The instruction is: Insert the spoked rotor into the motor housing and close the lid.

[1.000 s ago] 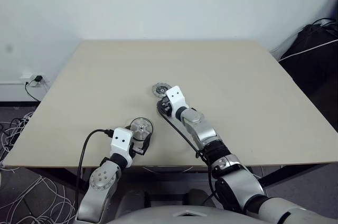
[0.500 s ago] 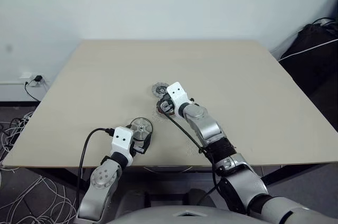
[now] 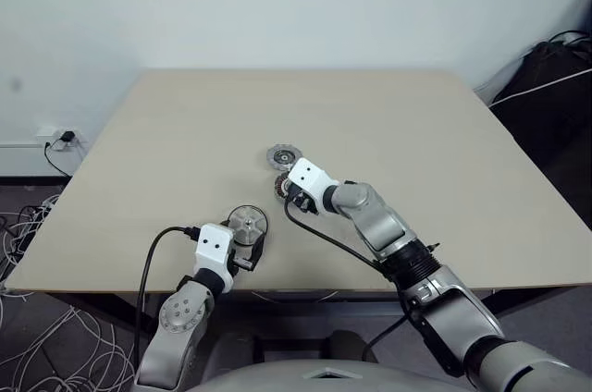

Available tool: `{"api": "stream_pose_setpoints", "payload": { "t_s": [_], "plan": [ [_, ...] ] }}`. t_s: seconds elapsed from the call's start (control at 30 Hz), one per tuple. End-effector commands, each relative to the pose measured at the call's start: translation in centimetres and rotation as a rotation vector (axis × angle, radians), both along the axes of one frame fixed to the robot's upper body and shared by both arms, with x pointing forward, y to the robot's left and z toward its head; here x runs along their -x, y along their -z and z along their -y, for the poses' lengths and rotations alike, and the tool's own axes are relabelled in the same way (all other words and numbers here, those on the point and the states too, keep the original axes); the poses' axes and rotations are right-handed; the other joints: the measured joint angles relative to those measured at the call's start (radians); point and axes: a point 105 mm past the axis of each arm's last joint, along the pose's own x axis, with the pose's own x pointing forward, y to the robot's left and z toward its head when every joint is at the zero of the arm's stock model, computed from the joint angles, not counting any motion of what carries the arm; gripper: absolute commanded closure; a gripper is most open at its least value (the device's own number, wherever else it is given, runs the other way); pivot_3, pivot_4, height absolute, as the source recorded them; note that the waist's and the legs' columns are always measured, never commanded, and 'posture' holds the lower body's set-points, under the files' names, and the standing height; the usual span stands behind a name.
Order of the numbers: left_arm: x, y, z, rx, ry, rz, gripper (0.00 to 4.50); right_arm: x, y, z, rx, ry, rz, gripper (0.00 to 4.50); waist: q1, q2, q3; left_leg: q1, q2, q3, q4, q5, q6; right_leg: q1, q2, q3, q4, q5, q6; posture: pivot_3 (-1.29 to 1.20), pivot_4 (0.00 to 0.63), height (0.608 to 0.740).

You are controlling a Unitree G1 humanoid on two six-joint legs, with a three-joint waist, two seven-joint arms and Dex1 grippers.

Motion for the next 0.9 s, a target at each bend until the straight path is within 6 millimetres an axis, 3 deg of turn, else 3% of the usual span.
{"api": "stream_pose_setpoints", "payload": {
  "t_s": [0.03,0.6,0.7,0.87,0.9],
  "plan": [
    [-0.4,-0.9,0.4,0.01,0.008,0.047,0.0,-0.7,-1.6,-0.8,0.0,-0.038,0.035,2.28,0.0,0.0,0.0,0.0,0.0,0.0,0.0,0.0,0.0,0.0,0.0,0.0,0.0,0.0,0.0,0.0,0.0,0.74],
    [-0.2,-0.8,0.5,0.017,-0.004,0.047,0.0,-0.2,0.3,-1.9,0.053,-0.118,-0.064,2.28,0.002,0.0,0.0,0.0,0.0,0.0,0.0,0.0,0.0,0.0,0.0,0.0,0.0,0.0,0.0,0.0,0.0,0.74],
    [-0.2,-0.8,0.5,0.02,-0.005,0.046,0.0,-0.3,0.3,-1.8,0.055,-0.118,-0.064,2.9,0.002,0.0,0.0,0.0,0.0,0.0,0.0,0.0,0.0,0.0,0.0,0.0,0.0,0.0,0.0,0.0,0.0,0.74],
    [-0.2,-0.8,0.6,0.023,-0.005,0.047,0.0,-0.5,0.3,-1.7,0.059,-0.112,-0.064,4.47,0.002,0.0,0.0,0.0,0.0,0.0,0.0,0.0,0.0,0.0,0.0,0.0,0.0,0.0,0.0,0.0,0.0,0.74],
    [-0.2,-0.8,0.6,0.023,-0.005,0.047,0.0,-0.6,0.3,-1.7,0.06,-0.111,-0.064,4.47,0.002,0.0,0.0,0.0,0.0,0.0,0.0,0.0,0.0,0.0,0.0,0.0,0.0,0.0,0.0,0.0,0.0,0.74]
  ]
}}
